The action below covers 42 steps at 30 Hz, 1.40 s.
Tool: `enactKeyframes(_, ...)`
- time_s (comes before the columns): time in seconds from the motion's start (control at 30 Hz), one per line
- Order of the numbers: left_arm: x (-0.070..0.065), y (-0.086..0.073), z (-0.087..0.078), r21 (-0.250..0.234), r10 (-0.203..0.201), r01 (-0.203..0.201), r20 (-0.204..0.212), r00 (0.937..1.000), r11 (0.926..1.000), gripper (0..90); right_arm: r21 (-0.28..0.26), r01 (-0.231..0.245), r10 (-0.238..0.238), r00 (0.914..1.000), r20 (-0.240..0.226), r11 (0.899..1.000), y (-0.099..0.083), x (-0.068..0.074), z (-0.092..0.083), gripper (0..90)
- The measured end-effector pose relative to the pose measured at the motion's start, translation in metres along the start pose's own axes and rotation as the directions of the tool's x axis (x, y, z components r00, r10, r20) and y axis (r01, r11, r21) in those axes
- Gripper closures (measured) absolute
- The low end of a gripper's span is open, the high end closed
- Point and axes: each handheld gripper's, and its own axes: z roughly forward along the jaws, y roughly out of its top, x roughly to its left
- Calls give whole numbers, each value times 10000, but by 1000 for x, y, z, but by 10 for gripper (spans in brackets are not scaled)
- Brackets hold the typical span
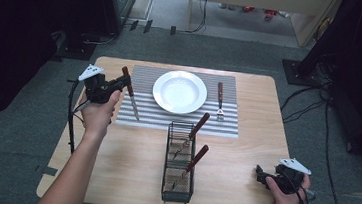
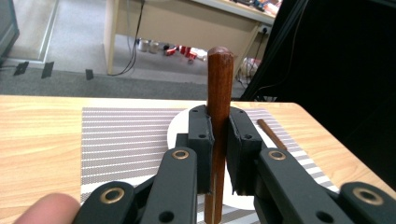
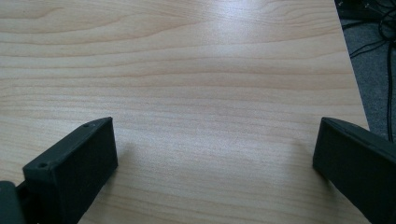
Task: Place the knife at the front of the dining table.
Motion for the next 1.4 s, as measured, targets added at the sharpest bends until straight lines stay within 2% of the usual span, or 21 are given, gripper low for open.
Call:
enactKeyframes(0.17,7,-1,12,298,-88,93,-145,9999,9995,824,0,1,-1,10000,0,10000,0,0,0,0)
enactKeyframes(0.73,17,-3,49,1008,164,-74,-888,9959,9949,824,-2,0,0,10000,-5,10000,0,0,0,0)
enactKeyframes(1.13,20,1,77,1384,93,43,-970,9952,9904,824,-1,-3,3,10000,-9,10000,0,0,0,0)
enactKeyframes(1.4,25,0,103,1652,-133,306,-1047,9944,9858,825,-3,-8,8,10000,-12,10000,0,0,0,0)
